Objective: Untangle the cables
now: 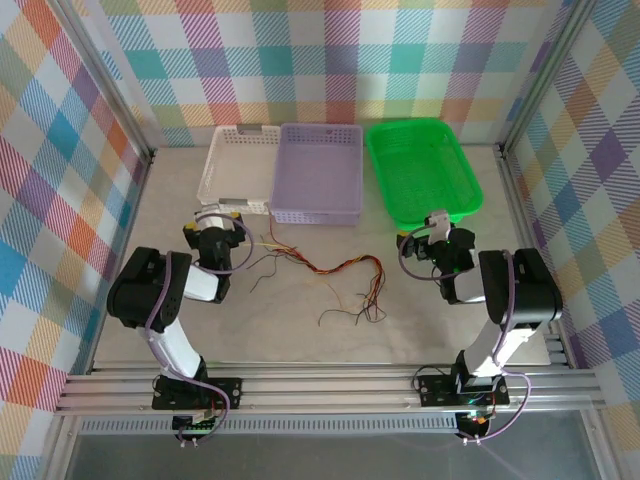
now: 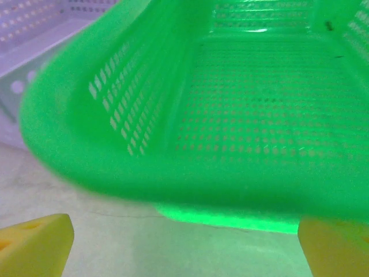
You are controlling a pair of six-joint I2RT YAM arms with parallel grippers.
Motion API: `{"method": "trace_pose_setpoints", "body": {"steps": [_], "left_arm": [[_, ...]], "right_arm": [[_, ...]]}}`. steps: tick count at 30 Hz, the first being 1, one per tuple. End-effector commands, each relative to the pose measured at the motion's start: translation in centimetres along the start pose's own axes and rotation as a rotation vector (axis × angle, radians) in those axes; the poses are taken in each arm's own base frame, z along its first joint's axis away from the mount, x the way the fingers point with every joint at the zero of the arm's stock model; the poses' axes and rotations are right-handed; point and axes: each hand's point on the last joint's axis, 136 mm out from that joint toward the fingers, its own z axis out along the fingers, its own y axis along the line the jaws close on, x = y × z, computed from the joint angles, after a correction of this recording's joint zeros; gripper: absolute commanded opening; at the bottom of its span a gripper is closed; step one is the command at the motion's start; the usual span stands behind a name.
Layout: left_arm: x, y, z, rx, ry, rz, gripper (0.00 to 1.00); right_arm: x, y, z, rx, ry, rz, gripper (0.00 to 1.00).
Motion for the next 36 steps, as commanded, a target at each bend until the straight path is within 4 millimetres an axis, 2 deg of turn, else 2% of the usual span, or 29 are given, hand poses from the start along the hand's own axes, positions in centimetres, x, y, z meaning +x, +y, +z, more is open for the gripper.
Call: {"method": "trace_pose_setpoints", "body": {"steps": [1,36], "left_arm": [[2.96,0.74,-2.60,0.103,0.177,0.003,1.00],[2.89,0.79,-2.62,0.103,0.175,0.002,1.00]], "right_arm": [[-0.87,-4.41,-2.72,0.262,0.023,0.090,1.00],[-0.90,-4.06,-2.59,0.241,0.026,0.085,1.00]]}}
